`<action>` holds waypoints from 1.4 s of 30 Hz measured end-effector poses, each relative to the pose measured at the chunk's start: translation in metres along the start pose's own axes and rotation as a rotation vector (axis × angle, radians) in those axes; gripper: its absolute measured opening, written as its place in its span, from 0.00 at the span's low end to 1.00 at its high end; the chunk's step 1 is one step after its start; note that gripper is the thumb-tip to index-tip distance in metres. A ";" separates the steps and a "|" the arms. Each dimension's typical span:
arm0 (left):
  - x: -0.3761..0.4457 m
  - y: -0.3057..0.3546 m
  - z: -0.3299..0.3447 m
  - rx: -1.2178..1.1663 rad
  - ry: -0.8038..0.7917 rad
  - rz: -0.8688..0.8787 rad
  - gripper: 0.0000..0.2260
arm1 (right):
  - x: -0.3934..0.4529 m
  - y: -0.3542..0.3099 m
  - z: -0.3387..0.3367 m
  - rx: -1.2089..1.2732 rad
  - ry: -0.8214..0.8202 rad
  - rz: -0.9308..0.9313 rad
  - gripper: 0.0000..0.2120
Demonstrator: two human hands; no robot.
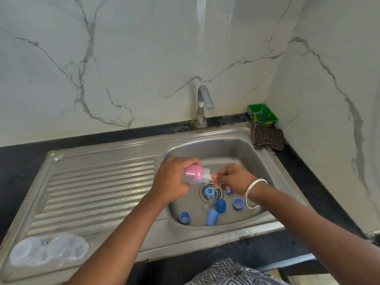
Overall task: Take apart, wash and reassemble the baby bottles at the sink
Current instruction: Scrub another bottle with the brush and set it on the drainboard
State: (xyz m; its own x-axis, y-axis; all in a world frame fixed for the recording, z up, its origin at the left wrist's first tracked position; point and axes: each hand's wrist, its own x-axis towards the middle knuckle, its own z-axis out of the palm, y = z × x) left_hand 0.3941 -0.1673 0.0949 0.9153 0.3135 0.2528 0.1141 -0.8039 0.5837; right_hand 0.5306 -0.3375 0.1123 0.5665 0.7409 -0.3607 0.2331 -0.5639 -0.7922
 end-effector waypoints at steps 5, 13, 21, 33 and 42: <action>0.008 -0.018 -0.013 -0.021 0.001 0.038 0.27 | -0.008 -0.001 -0.017 0.297 -0.220 0.231 0.15; 0.010 -0.016 -0.021 -0.404 -0.304 -0.323 0.32 | -0.015 0.004 -0.039 -0.736 0.229 -0.369 0.10; 0.009 -0.004 -0.006 -0.746 -0.430 -0.439 0.17 | -0.008 0.013 -0.036 -0.841 0.393 -1.034 0.09; -0.004 -0.020 -0.010 -0.301 -0.138 -0.114 0.34 | -0.004 0.018 -0.019 -0.159 0.106 -0.123 0.04; -0.005 -0.018 0.005 -0.034 -0.012 0.250 0.29 | -0.004 0.005 -0.005 -0.156 -0.021 -0.077 0.05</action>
State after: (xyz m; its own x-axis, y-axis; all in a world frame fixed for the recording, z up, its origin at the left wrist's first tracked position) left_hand 0.3897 -0.1570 0.0791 0.9180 0.1004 0.3838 -0.1297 -0.8383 0.5296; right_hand 0.5332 -0.3452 0.1122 0.5261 0.7904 -0.3137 0.3954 -0.5540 -0.7326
